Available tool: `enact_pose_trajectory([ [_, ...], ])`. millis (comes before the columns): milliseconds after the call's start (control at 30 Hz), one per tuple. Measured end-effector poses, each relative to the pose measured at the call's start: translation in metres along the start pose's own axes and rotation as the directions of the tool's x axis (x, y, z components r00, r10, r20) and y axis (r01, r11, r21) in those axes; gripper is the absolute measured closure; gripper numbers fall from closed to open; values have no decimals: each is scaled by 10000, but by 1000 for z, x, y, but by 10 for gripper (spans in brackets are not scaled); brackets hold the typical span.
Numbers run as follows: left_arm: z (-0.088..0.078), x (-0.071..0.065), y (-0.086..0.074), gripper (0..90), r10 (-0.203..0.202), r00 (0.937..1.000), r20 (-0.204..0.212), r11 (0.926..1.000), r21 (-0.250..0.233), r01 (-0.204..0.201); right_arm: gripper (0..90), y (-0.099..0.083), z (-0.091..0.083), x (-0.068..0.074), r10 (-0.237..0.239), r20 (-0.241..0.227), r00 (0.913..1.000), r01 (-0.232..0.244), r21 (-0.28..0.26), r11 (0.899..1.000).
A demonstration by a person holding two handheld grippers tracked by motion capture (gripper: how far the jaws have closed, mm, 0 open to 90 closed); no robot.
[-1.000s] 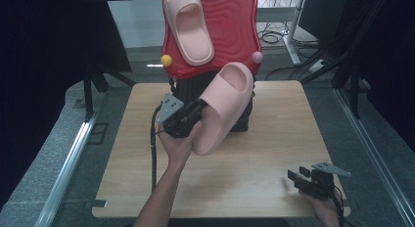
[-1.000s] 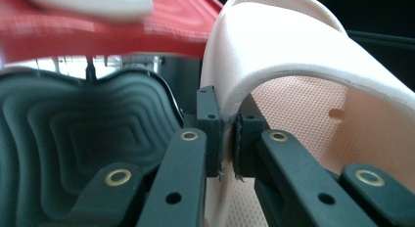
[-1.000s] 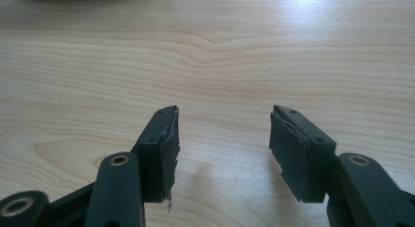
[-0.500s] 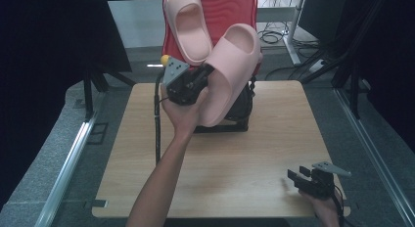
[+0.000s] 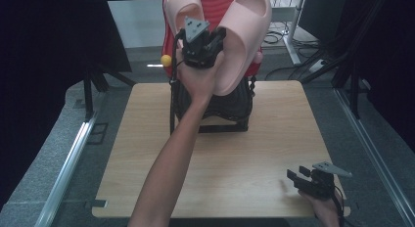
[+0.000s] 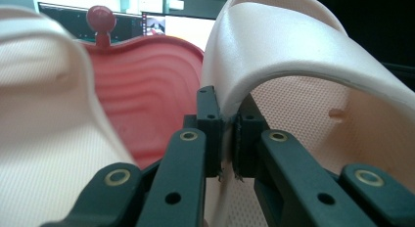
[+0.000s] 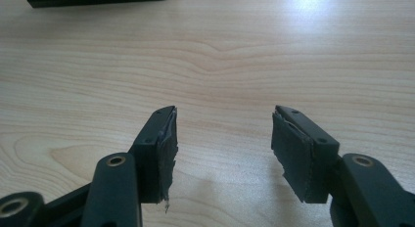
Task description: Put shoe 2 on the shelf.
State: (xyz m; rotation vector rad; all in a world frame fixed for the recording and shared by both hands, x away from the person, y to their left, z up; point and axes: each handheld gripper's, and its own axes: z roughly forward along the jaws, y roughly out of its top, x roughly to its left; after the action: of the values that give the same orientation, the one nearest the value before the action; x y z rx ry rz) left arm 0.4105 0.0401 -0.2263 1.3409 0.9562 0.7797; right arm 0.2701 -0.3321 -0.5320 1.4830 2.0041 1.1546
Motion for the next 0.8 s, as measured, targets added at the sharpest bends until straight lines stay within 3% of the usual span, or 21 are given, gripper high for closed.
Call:
enact_pose_trajectory([
  [167,28,0,11,845,-244,9989,-396,9996,127,249,429,1,-1,0,24,-27,10000,-24,-64,10000],
  [367,55,4,18,845,-747,9908,-1128,9968,200,774,427,1,-4,0,108,-33,9999,-109,-181,9998],
  [500,69,0,23,845,-430,9896,-1376,9986,247,469,426,3,-5,1,108,-93,9999,-110,-239,9997],
  [633,80,2,26,845,-462,9852,-1652,9982,289,517,425,4,-8,1,126,-85,9999,-129,-332,9994],
  [800,90,10,21,845,-668,9743,-2150,9962,411,773,423,6,-11,-1,210,-124,9997,-215,-394,9990],
])
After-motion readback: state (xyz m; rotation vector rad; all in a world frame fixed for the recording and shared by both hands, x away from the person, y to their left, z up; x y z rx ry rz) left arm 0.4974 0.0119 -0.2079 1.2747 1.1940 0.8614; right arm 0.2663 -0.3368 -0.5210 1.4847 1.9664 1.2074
